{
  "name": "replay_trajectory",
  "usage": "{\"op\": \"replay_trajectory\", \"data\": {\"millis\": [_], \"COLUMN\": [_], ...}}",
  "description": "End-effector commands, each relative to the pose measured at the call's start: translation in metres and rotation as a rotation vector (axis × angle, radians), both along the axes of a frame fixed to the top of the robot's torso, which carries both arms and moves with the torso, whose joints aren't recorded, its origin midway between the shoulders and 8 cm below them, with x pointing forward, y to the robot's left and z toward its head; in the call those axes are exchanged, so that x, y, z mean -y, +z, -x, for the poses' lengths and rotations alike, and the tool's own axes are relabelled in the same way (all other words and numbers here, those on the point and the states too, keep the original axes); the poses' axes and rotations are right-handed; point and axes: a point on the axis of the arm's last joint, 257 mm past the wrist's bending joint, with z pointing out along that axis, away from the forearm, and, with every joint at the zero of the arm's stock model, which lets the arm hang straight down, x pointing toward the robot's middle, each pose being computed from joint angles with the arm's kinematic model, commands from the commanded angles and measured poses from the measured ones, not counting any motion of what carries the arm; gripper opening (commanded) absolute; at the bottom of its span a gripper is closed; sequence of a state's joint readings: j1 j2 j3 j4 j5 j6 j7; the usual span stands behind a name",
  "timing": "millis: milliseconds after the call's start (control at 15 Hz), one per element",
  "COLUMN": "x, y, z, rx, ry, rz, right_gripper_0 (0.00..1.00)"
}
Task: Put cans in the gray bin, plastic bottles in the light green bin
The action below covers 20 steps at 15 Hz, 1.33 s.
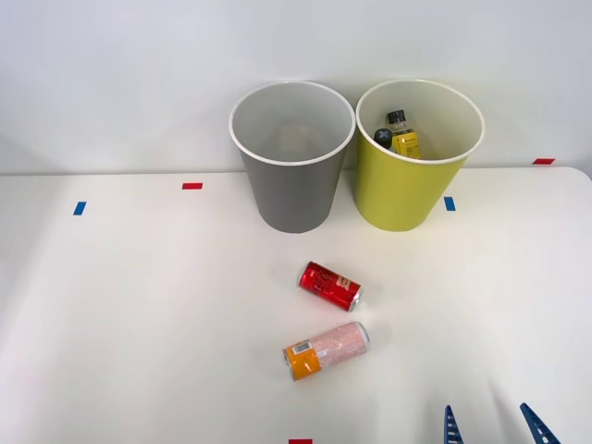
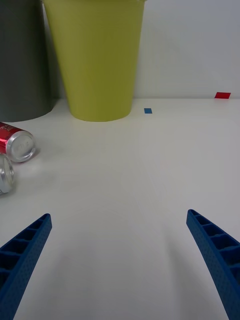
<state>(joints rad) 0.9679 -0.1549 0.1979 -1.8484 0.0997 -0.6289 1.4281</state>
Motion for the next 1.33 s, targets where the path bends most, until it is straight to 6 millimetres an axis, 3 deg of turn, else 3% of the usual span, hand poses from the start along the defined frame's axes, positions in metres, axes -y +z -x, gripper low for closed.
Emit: {"op": "replay_trajectory", "data": {"millis": [67,1333], "x": [0.0000,0.0000], "y": [0.0000,0.0000], "z": [0.0000,0.0000], "rx": [0.000,0.000], "ry": [0.000,0.000], "rz": [0.000,0.000], "right_gripper_0": [0.94,0.93]}}
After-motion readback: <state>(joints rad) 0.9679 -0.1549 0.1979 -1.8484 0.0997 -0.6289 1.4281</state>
